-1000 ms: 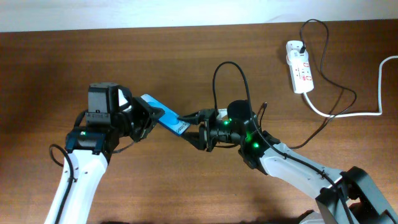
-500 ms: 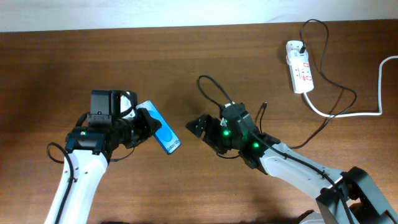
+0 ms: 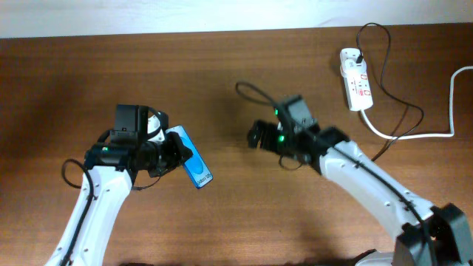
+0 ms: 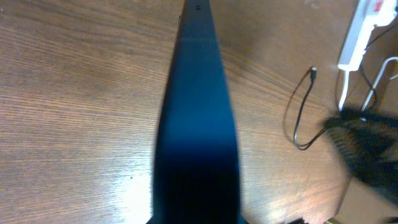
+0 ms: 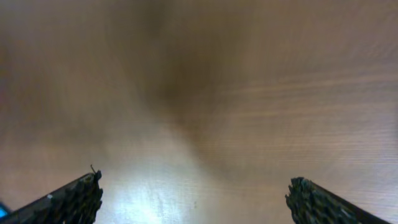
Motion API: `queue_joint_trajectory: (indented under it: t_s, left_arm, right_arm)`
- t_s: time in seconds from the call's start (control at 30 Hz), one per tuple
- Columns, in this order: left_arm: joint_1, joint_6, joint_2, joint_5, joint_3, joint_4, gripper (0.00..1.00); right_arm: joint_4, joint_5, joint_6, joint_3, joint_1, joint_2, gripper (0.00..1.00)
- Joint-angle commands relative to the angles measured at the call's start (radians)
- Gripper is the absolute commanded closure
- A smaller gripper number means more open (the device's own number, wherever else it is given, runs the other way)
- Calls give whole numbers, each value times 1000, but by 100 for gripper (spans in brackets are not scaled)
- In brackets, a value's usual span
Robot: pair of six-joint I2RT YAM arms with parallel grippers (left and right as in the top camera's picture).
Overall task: Plug charger to phone and switch on socket
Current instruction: 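Move the right gripper to the black cable near the power strip, then grasp the black cable just behind its USB-C plug with the right gripper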
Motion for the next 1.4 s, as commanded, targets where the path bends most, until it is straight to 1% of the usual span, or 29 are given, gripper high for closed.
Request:
queue_joint_trajectory:
  t_s: [0.0, 0.07, 0.17, 0.3, 0.47, 0.57, 0.6, 0.67, 0.73, 0.87, 0.97, 1.03, 1.1, 1.2, 1.37]
  left_arm:
    - [1, 17, 21, 14, 6, 7, 100]
    - [1, 18, 27, 53, 6, 23, 100]
    - [1, 21, 33, 156, 6, 69, 100]
    - [1, 21, 77, 295, 6, 175, 100]
    - [1, 21, 227, 463, 6, 294, 100]
    - [1, 21, 316, 603, 6, 414, 100]
    - [1, 21, 339, 633, 6, 440, 100]
    - [1, 21, 364, 640, 6, 448, 100]
    - [1, 21, 370, 633, 6, 448, 100]
    - [1, 21, 370, 619, 6, 448, 100]
    - [1, 21, 370, 618, 6, 447, 100]
    - [1, 21, 370, 618, 6, 448, 100]
    - [1, 21, 370, 607, 6, 447, 100]
    - [1, 21, 370, 592, 6, 447, 100]
    - [1, 21, 370, 592, 6, 447, 100]
  right_arm:
    - [-48, 117, -42, 111, -68, -12, 2]
    - [-60, 108, -41, 113, -127, -11, 2]
    - [-103, 99, -41, 112, -207, -2, 2]
    - [-115, -10, -42, 112, -302, 33, 2]
    - [-114, -15, -41, 111, -333, 111, 1]
    - [-96, -8, -41, 111, -334, 177, 1]
    - [-89, -8, -41, 111, -336, 196, 3]
    - [-77, -8, -41, 111, -345, 241, 11]
    - [-72, -8, -35, 111, -352, 276, 14]
    - [-54, -8, -34, 111, -383, 356, 16]
    - [-37, -10, -34, 111, -404, 383, 24]
    - [-32, -19, -34, 111, -412, 388, 36]
    - [-32, -20, -34, 111, -412, 388, 42]
    - [-29, -19, -34, 106, -411, 389, 59]
    - [-28, -16, -34, 104, -411, 389, 73]
